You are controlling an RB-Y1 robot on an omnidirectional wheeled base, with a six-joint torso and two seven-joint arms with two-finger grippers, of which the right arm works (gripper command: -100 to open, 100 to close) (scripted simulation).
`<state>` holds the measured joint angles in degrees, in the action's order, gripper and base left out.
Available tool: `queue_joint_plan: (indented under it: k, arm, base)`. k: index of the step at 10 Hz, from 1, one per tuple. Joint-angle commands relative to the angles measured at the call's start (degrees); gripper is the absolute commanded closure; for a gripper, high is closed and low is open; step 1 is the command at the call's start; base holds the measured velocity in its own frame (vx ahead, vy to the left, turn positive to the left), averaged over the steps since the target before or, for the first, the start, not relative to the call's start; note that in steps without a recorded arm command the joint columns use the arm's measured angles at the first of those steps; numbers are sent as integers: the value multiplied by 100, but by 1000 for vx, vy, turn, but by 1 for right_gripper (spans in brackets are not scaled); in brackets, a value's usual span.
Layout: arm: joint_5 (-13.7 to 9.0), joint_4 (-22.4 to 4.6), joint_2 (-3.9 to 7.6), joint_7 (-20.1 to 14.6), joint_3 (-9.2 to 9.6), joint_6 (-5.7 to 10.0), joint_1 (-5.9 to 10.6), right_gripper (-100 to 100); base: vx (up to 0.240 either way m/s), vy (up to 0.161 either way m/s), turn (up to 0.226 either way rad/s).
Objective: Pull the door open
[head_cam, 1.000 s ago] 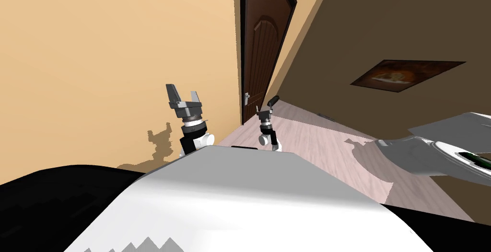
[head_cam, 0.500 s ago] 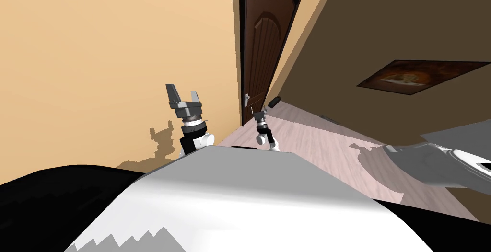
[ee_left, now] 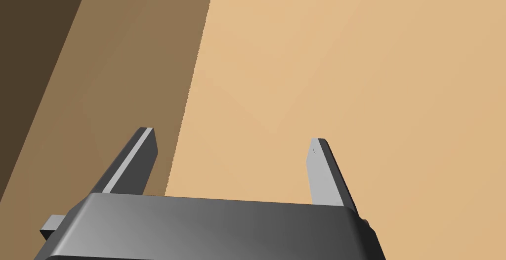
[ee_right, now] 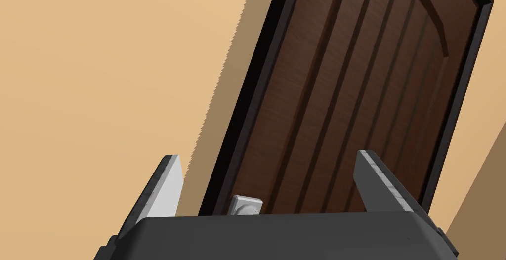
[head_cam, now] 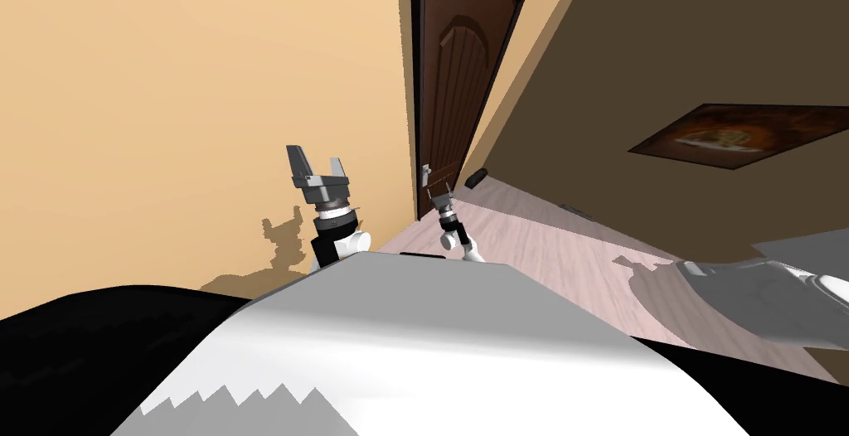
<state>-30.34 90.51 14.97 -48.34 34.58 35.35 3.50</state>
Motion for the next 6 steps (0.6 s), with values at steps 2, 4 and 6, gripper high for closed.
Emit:
queue_joint_plan:
  k: [2,4,6]
  arm:
    - [-212,-242,113,-341,277,-44,230,-100]
    - [-366,-463,191,-596,487,-47,419,-100]
    - [-518,-681,268,-847,694,-50,606,-100]
  base:
    - [88,-52,44]
    - [94,-47,49]
    - [96,-56,42]
